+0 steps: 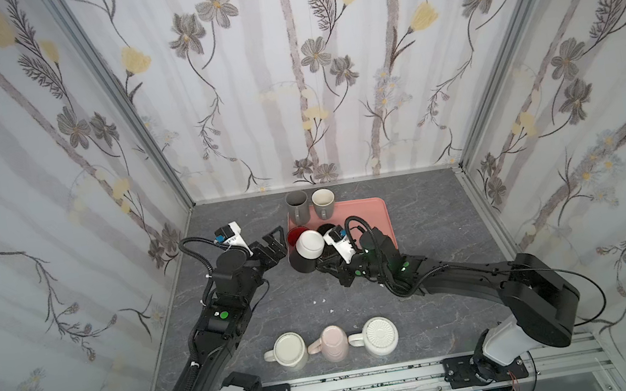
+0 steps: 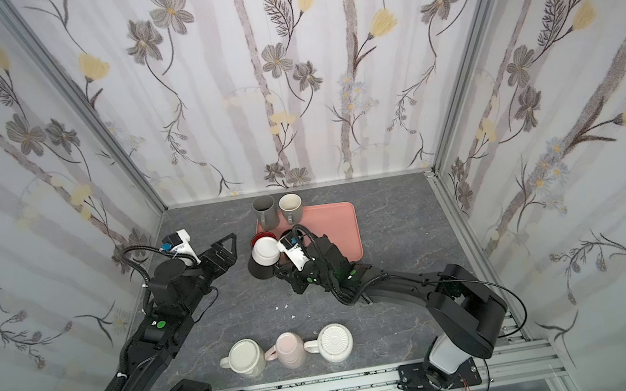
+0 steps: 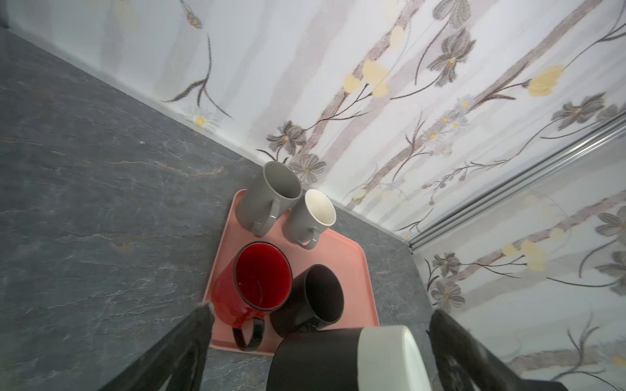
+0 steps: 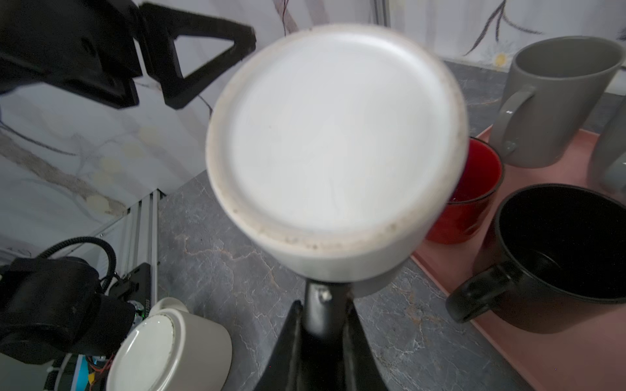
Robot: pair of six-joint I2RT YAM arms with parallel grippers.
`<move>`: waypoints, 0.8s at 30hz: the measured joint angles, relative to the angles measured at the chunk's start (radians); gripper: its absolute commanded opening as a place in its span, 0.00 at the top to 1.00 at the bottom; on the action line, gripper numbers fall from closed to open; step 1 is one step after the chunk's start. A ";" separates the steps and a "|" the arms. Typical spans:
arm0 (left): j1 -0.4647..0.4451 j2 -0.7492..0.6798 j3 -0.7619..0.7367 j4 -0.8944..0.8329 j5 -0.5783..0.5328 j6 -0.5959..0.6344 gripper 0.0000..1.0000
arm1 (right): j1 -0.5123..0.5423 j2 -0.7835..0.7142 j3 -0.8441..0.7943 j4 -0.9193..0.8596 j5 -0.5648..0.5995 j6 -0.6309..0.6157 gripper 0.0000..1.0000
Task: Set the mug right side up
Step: 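Lift the black mug toward the left gripper while the left gripper grasps it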
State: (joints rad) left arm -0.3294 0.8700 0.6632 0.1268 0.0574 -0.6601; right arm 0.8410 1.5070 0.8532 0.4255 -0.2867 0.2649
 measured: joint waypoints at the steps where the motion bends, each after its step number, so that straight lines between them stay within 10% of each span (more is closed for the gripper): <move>1: -0.002 0.008 -0.006 0.032 0.017 -0.010 0.01 | -0.011 -0.026 -0.019 0.021 0.015 0.024 1.00; 24: -0.194 0.379 -0.009 0.761 0.379 -0.277 0.25 | -0.234 -0.187 -0.129 0.535 0.005 0.557 1.00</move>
State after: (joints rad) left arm -0.5232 1.2491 0.6544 0.8879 0.4362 -0.9375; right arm 0.6067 1.3205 0.7242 0.9604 -0.2813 0.8219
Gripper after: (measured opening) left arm 0.763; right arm 0.141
